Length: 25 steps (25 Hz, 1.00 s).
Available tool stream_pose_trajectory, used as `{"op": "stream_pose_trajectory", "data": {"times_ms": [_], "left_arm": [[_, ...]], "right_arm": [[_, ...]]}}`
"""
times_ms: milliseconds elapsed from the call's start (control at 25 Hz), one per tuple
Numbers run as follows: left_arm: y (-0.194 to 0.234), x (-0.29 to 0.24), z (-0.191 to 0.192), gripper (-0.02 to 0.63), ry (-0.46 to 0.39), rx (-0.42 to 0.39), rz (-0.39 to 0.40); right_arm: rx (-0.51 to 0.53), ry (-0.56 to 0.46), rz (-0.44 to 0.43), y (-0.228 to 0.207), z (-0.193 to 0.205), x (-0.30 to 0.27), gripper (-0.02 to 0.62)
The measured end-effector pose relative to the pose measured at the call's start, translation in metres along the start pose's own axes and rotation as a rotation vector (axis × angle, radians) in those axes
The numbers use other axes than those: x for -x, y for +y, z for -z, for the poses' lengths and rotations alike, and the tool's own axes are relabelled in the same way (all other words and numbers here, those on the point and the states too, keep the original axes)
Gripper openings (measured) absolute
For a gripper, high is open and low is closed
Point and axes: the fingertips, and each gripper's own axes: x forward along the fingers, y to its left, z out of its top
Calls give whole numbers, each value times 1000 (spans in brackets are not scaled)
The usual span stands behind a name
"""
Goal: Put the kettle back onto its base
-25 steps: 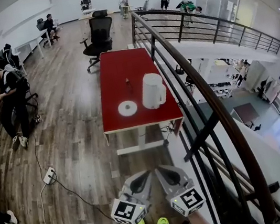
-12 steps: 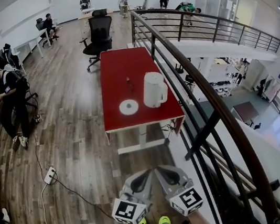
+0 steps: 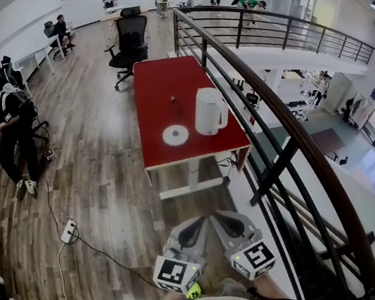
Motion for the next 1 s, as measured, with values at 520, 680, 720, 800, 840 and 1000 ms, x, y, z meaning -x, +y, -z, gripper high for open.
{"op": "stream_pose_trajectory", "data": {"times_ms": [520,680,720,800,840,1000], "left_arm": [[24,-16,5,-9,-5,15,-14],[33,-38,4,-9,3,20,-27],[36,-44,5,-9,6,14,-33],[44,-56,4,-8,8,-6,-45],[47,-63,5,-8,9,-19,-50],[54,-88,10,-8,17,-16,-72]], "right_arm": [[19,10,11,-17,0,-21,5],[11,13,0,-39,4,-32,14],[9,15,-8,-44,4,-37,16],[3,21,-21,-55,4,-46,30],[2,23,-28,-60,5,-50,31],[0,28,-47,-83,9,-61,31]]}}
